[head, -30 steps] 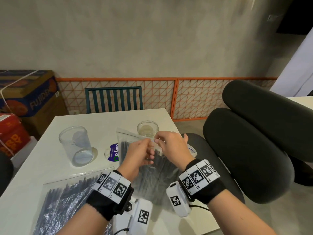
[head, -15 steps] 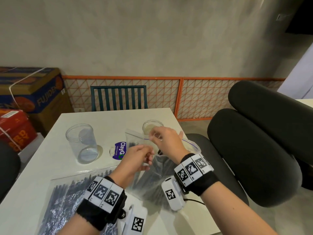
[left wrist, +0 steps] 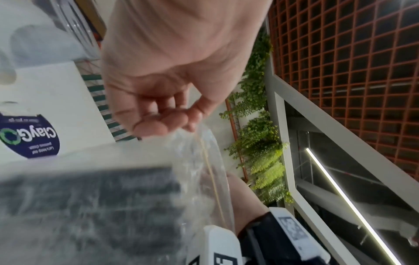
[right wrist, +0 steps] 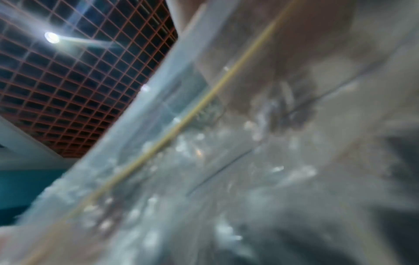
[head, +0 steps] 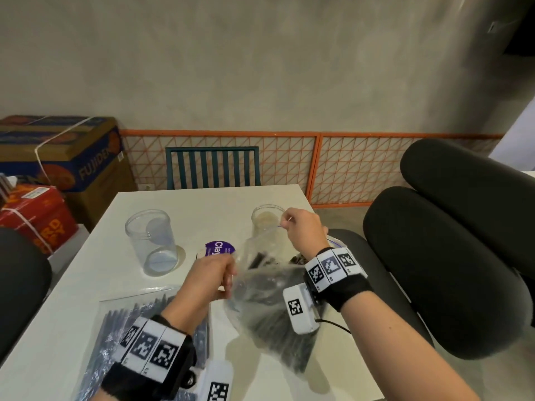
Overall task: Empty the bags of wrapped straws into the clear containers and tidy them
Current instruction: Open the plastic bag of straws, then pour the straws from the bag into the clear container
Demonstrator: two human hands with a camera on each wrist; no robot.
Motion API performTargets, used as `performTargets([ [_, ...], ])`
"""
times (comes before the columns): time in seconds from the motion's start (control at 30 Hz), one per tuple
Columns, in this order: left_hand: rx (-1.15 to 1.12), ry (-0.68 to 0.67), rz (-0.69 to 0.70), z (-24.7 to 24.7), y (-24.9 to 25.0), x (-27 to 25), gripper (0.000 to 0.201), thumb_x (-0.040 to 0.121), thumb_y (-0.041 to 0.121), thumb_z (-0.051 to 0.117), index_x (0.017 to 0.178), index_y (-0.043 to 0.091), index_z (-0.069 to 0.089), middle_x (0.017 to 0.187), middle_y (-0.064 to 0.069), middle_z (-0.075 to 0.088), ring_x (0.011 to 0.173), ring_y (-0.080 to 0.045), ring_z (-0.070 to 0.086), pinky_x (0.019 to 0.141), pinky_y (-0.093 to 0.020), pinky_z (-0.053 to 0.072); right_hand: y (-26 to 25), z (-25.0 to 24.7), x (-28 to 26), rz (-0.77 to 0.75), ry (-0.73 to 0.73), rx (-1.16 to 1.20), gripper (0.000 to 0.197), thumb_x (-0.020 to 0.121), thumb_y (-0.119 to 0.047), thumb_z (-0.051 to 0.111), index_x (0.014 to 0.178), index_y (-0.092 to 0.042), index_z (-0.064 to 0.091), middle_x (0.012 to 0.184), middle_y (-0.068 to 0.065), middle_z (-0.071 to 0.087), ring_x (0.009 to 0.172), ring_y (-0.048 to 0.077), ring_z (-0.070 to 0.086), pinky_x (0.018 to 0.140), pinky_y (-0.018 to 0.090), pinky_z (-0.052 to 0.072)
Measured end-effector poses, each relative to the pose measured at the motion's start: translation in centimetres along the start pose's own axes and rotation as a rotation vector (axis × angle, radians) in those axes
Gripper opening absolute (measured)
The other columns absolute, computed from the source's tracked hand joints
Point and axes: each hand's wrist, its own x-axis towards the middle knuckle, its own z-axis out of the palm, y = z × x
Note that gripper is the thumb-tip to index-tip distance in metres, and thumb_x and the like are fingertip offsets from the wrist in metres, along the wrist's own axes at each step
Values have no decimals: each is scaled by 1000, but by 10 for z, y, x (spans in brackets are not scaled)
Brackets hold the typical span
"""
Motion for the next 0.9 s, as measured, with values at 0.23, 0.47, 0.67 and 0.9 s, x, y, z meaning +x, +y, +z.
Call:
performTargets([
  [0.23, 667, 11, 263, 3, 19, 18, 63, 85, 32, 61, 140, 31, 28, 123, -5, 36, 92, -18, 47, 56, -29, 51, -10, 0, -14, -217, -232, 27, 22, 91, -18, 55, 71, -28, 55, 72, -14, 55, 86, 16, 51, 96, 50, 40],
  [0.47, 119, -47, 25, 8, 13, 45, 30, 97, 20, 42, 69, 9, 49, 69, -7, 48, 52, -16, 58, 42, -32, 54, 27, -43, -32, 136, -194, -499, 41, 93, -36, 49, 129, -17, 43, 133, 11, 39, 122, 38, 42, 98, 55, 38],
  [0.67, -301, -85, -303, 22, -15, 63, 31, 99, 16, 34, 72, 11, 50, 41, -1, 51, 31, -12, 47, 38, -24, 49, 68, -41, -39, 502, -300, 853, 22, 98, -11, 41, 80, -11, 54, 75, 6, 56, 63, 22, 58, 55, 37, 56],
  [0.9, -360, -192, -383, 25, -24, 55, 43, 92, 34, 51, 123, 3, 51, 93, -16, 69, 80, -27, 68, 58, -39, 57, 86, 7, -34, 735, -524, 1380, 46, 83, -6, 53, 128, 6, 50, 134, 29, 51, 125, 43, 49, 93, 68, 39],
])
